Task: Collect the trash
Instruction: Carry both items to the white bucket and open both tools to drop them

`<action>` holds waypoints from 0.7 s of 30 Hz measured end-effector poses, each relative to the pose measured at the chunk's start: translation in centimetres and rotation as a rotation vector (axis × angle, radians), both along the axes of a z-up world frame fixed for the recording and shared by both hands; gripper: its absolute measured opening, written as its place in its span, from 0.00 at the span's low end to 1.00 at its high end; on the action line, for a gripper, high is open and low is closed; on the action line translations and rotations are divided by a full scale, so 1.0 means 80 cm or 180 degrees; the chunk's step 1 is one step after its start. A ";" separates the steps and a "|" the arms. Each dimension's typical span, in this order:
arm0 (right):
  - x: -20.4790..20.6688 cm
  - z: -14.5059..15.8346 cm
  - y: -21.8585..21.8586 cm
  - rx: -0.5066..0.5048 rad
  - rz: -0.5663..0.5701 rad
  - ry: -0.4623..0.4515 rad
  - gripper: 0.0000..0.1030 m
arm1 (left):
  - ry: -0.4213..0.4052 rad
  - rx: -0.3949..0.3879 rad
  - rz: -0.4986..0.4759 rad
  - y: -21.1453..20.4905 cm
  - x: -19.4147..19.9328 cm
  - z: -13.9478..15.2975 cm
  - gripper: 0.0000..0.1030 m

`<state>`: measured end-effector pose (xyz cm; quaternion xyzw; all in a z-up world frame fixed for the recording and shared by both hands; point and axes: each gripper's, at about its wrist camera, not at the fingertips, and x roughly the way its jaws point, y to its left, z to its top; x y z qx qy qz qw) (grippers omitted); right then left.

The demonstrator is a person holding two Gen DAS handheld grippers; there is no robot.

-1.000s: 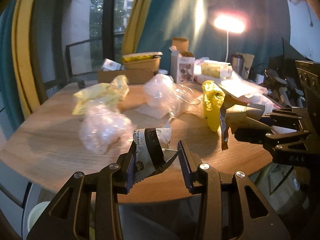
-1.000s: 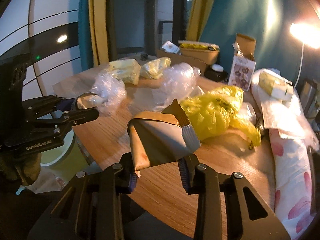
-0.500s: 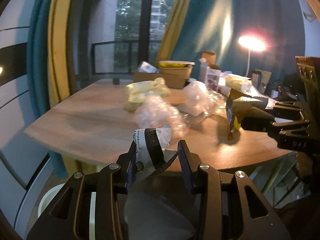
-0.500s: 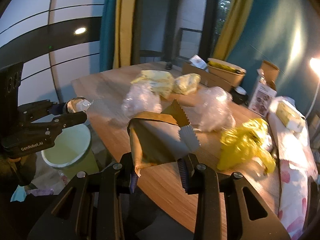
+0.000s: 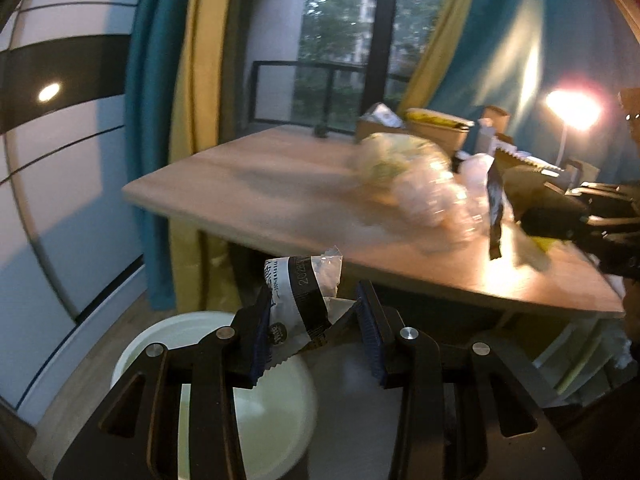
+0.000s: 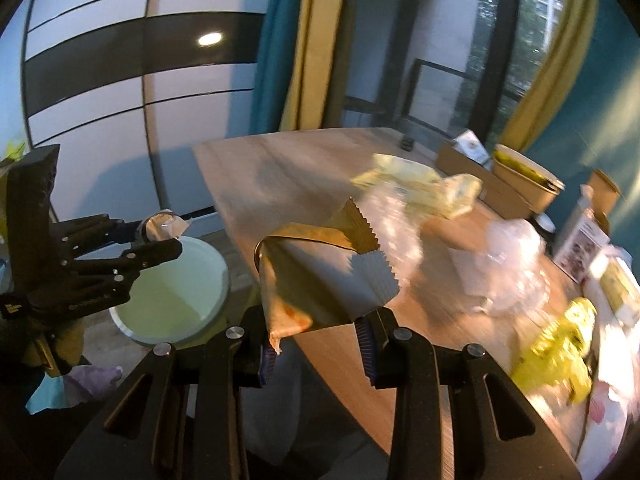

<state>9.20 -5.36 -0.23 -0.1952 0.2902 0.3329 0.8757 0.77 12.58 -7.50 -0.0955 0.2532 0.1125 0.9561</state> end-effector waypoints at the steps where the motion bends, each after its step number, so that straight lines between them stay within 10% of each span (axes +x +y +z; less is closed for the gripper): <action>1: 0.000 -0.001 0.011 -0.0019 0.0049 0.0005 0.32 | 0.0018 -0.0023 0.0040 0.006 -0.002 -0.003 0.41; 21: 0.010 -0.049 0.170 -0.0363 0.0777 0.0267 0.32 | 0.0343 -0.0643 0.0689 0.118 -0.059 -0.099 0.65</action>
